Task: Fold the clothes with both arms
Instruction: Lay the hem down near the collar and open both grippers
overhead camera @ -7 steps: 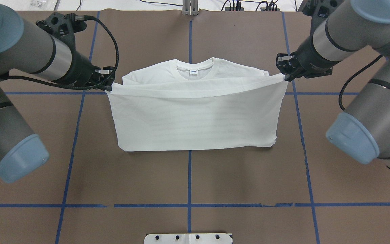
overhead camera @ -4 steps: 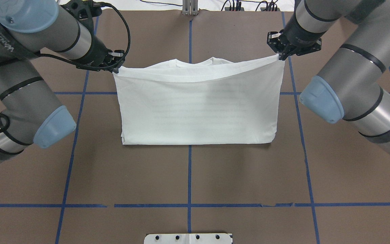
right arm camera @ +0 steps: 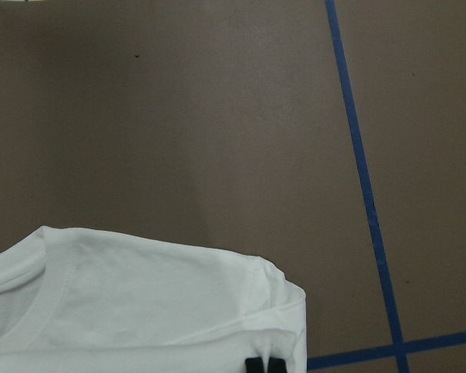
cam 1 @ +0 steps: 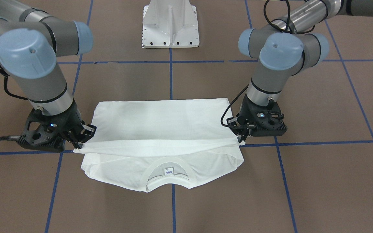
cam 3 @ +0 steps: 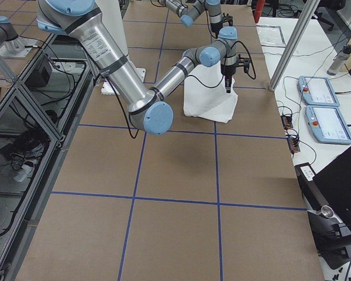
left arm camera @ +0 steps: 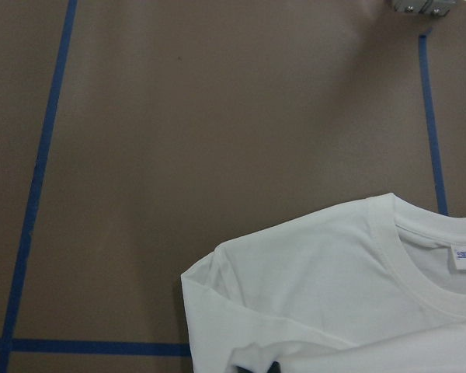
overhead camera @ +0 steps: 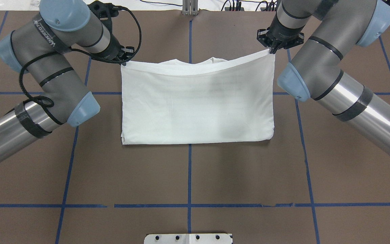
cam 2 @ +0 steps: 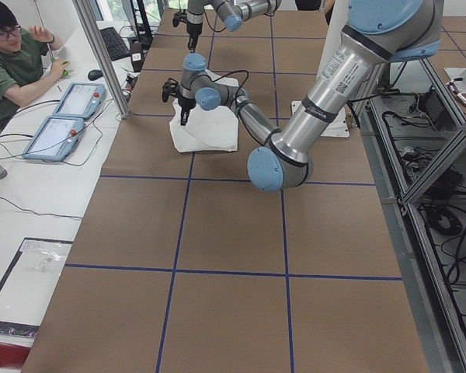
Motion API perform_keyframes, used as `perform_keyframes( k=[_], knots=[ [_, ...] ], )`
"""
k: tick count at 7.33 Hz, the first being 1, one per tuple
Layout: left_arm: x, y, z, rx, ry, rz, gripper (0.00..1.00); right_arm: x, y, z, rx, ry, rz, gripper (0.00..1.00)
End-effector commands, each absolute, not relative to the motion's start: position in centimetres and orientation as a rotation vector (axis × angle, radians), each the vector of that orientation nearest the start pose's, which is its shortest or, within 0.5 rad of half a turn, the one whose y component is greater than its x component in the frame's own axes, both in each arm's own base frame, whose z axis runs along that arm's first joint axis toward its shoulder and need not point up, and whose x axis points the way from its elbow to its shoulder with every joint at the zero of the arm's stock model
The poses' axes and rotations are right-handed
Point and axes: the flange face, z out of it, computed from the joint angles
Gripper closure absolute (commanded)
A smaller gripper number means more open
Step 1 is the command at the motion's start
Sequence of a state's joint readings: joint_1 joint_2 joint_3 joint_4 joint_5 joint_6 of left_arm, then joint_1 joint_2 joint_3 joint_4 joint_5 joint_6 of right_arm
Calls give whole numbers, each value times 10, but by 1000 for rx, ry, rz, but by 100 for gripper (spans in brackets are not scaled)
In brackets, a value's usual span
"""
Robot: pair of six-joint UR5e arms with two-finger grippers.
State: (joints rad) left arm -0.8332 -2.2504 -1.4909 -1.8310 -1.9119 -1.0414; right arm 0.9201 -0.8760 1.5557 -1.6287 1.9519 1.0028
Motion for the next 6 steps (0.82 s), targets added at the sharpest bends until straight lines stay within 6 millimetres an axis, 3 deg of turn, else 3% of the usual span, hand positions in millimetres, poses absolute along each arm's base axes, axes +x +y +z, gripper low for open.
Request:
perform_keyframes(
  k=[1, 4, 5, 6],
  knots=[
    [439, -632, 294, 301, 843, -88, 100, -394, -639, 303, 159, -665, 201, 100],
    [442, -633, 298, 310, 839, -62, 100, -412, -635, 313, 154, -658, 184, 100],
    [440, -633, 297, 321, 838, -41, 85, -411, -636, 314, 155, -658, 186, 100],
    [439, -630, 297, 351, 863, -18, 1, -411, -636, 314, 161, -655, 172, 1]
  ],
)
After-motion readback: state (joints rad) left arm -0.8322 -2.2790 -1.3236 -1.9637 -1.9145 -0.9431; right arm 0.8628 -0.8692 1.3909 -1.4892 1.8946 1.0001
